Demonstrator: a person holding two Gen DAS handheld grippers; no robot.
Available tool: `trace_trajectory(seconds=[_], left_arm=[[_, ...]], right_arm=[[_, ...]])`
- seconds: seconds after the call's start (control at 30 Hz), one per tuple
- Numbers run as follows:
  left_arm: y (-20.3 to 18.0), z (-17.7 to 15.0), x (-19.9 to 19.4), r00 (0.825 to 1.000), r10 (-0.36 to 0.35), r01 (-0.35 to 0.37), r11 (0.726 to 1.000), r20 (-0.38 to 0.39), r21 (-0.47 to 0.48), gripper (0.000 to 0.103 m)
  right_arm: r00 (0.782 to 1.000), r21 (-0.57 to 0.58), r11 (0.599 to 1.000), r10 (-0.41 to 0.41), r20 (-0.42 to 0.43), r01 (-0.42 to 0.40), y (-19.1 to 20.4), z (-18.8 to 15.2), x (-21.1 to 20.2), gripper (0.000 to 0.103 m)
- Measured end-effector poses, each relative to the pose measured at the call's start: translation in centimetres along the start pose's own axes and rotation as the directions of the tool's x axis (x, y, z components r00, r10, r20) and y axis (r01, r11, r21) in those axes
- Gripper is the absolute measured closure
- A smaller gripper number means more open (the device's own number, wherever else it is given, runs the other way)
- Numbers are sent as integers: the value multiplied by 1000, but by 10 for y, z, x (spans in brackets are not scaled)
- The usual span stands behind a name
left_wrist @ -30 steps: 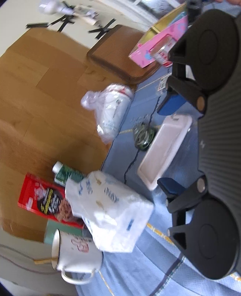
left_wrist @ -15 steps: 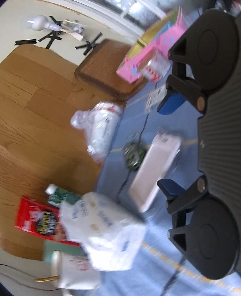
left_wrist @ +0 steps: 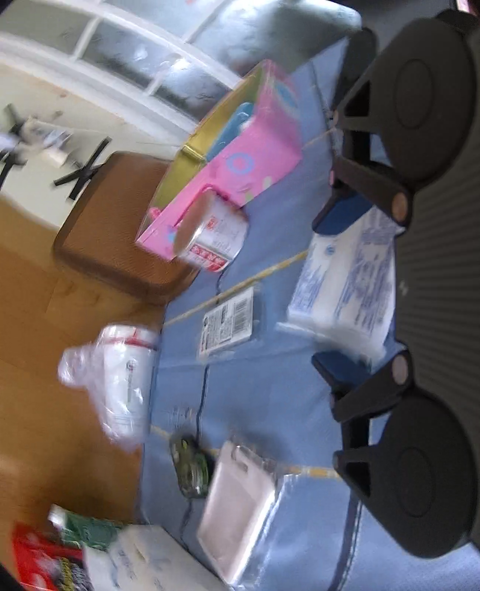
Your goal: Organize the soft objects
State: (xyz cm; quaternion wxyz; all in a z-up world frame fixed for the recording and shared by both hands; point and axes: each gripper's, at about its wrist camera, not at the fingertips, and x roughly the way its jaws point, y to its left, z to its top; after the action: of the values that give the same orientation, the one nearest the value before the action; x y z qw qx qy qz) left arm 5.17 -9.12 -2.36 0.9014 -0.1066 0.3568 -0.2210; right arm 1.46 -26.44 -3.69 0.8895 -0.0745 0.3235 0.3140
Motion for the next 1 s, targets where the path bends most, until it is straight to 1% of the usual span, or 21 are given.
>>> trace_trajectory(seconds=[0.03, 0.07, 0.1, 0.13, 0.17, 0.2, 0.23, 0.27, 0.3, 0.37, 0.43, 0.5, 0.6, 0.63, 0.67, 0.77, 0.83, 0.9, 0.93, 0.97, 1.0], left_arm=[[-6, 0, 1, 1000, -17, 18, 1000, -17, 14, 39], [-11, -1, 2, 999, -39, 39, 999, -33, 16, 43], [-13, -1, 2, 998, -52, 53, 999, -38, 12, 42], [-16, -1, -1, 999, -31, 31, 999, -24, 15, 42], [-20, 3, -3, 1000, -26, 26, 999, -9, 22, 42], [-21, 8, -6, 997, -70, 71, 997, -6, 10, 48], [-24, 13, -8, 993, -120, 120, 993, -8, -6, 49], [-31, 18, -9, 988, -154, 154, 988, -5, -1, 50], [-42, 23, -10, 988, -152, 151, 988, 8, 35, 50], [-63, 30, -11, 992, -123, 118, 985, 36, 126, 50], [-75, 37, -12, 991, -119, 109, 980, 54, 166, 50], [-77, 42, -15, 991, -107, 94, 982, 75, 164, 48], [-52, 48, -20, 994, -54, 46, 995, 92, 90, 46], [-40, 49, -20, 996, -32, 29, 999, 83, 46, 46], [-29, 48, -21, 997, -20, 20, 1000, 71, 2, 46], [2, 43, -20, 1000, -16, 18, 992, 22, -122, 46], [9, 38, -16, 1000, -25, 23, 989, -11, -146, 46], [6, 31, -13, 998, -41, 35, 990, -42, -137, 46], [2, 28, -9, 996, -65, 56, 989, -63, -134, 45], [-2, 25, -5, 991, -100, 88, 987, -85, -137, 42], [-6, 21, -1, 985, -135, 120, 982, -104, -144, 42]], right_arm=[[1000, -17, 1000, -5, 6, 5, 2, -1, 1, 16], [1000, -25, 999, -19, 19, 20, 5, -2, 2, 23], [999, -28, 999, -34, 33, 35, 7, -2, 2, 32], [998, -25, 998, -48, 46, 49, 8, -2, 2, 44], [997, -14, 998, -65, 49, 66, 5, 0, 1, 65], [997, 6, 998, -57, 49, 57, 0, 1, 0, 80], [998, 46, 999, -31, 50, 29, -7, 3, -2, 100], [998, 86, 996, -4, 60, -1, -10, 4, -6, 100], [996, 107, 994, 4, 88, -14, -11, 6, -12, 100], [989, 59, 997, -49, 138, 41, -4, 9, -21, 97], [988, 28, 998, -66, 137, 63, -3, 10, -23, 95], [993, 30, 999, -31, 113, 28, -9, 7, -26, 94], [996, 27, 1000, 2, 89, -4, -17, -3, -33, 85], [996, 28, 1000, -2, 90, 0, -18, -6, -34, 75], [995, 25, 1000, -5, 95, 2, -21, -8, -37, 68], [994, 14, 1000, -5, 105, 3, -23, -12, -45, 57], [993, 0, 1000, -5, 118, 5, -23, -14, -54, 51], [991, -12, 999, -28, 132, 30, -30, -16, -62, 44], [989, -16, 998, -50, 139, 52, -34, -17, -64, 33], [987, -20, 997, -74, 144, 78, -40, -18, -66, 19], [985, -21, 995, -96, 143, 100, -45, -19, -65, 13]])
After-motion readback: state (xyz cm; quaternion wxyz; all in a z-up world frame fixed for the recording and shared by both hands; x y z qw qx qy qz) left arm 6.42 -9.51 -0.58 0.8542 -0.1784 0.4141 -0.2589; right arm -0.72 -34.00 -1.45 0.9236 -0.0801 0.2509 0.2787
